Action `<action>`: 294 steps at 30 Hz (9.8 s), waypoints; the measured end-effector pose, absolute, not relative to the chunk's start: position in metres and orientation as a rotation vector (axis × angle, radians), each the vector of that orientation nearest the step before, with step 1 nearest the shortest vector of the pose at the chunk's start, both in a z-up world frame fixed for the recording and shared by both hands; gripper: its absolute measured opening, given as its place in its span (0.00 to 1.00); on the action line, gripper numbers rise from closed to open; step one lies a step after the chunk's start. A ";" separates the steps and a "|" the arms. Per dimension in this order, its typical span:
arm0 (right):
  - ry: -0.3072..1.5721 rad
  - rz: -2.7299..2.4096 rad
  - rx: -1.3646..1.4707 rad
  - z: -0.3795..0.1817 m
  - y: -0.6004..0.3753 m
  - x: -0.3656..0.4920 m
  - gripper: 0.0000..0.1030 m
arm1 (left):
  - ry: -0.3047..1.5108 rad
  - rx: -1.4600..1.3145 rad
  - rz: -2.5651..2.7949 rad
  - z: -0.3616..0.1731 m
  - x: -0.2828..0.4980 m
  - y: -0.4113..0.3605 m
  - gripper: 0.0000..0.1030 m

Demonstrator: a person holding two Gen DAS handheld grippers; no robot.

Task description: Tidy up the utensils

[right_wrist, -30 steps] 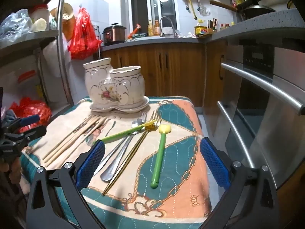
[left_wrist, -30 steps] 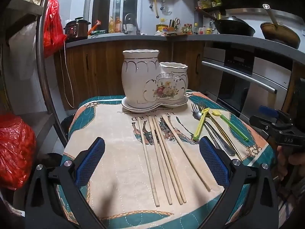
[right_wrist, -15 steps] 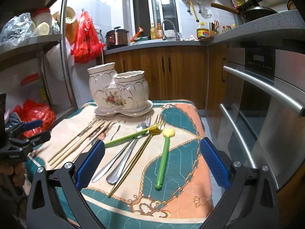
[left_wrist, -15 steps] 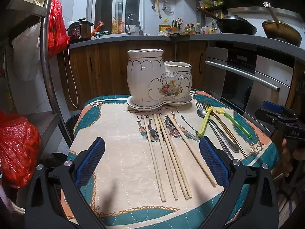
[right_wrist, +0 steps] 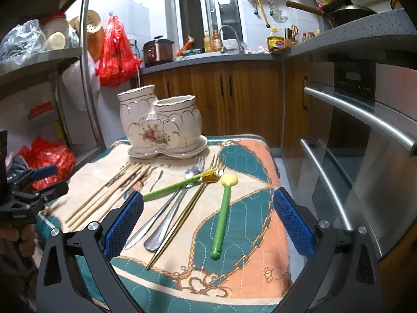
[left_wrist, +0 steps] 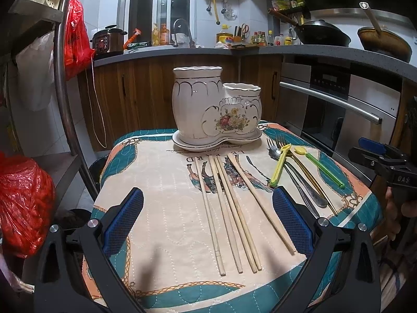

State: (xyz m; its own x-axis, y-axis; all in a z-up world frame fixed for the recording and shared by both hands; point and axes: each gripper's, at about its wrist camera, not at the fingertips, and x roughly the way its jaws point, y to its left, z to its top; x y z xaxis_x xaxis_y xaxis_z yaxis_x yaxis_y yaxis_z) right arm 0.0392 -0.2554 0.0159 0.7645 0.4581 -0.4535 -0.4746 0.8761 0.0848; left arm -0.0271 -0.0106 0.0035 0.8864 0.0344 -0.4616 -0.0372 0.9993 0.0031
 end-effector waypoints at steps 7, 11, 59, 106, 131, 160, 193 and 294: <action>0.488 0.509 -0.037 0.013 -0.256 0.040 0.96 | 0.485 -0.010 0.041 0.004 -0.026 -0.010 0.95; 0.487 0.510 -0.035 0.013 -0.257 0.040 0.96 | 0.486 -0.016 0.045 0.003 -0.026 -0.008 0.95; 0.778 0.499 -0.153 -0.002 -0.229 0.097 0.47 | 0.797 0.003 0.048 -0.012 0.065 0.011 0.51; 1.322 0.515 -0.180 -0.013 -0.215 0.208 0.10 | 1.072 0.053 -0.037 -0.024 0.096 0.029 0.04; 0.686 0.692 0.028 0.121 -0.178 0.184 0.10 | 0.448 -0.052 -0.081 0.143 0.059 0.031 0.04; 0.538 0.692 0.044 0.081 -0.120 0.264 0.10 | 0.180 -0.179 -0.080 0.108 0.178 0.065 0.04; 0.702 0.617 -0.155 0.067 -0.104 0.249 0.20 | 0.385 0.052 0.035 0.095 0.153 0.043 0.56; 1.101 0.577 0.094 -0.002 -0.190 0.212 0.09 | 0.925 -0.053 -0.126 -0.025 0.075 0.048 0.06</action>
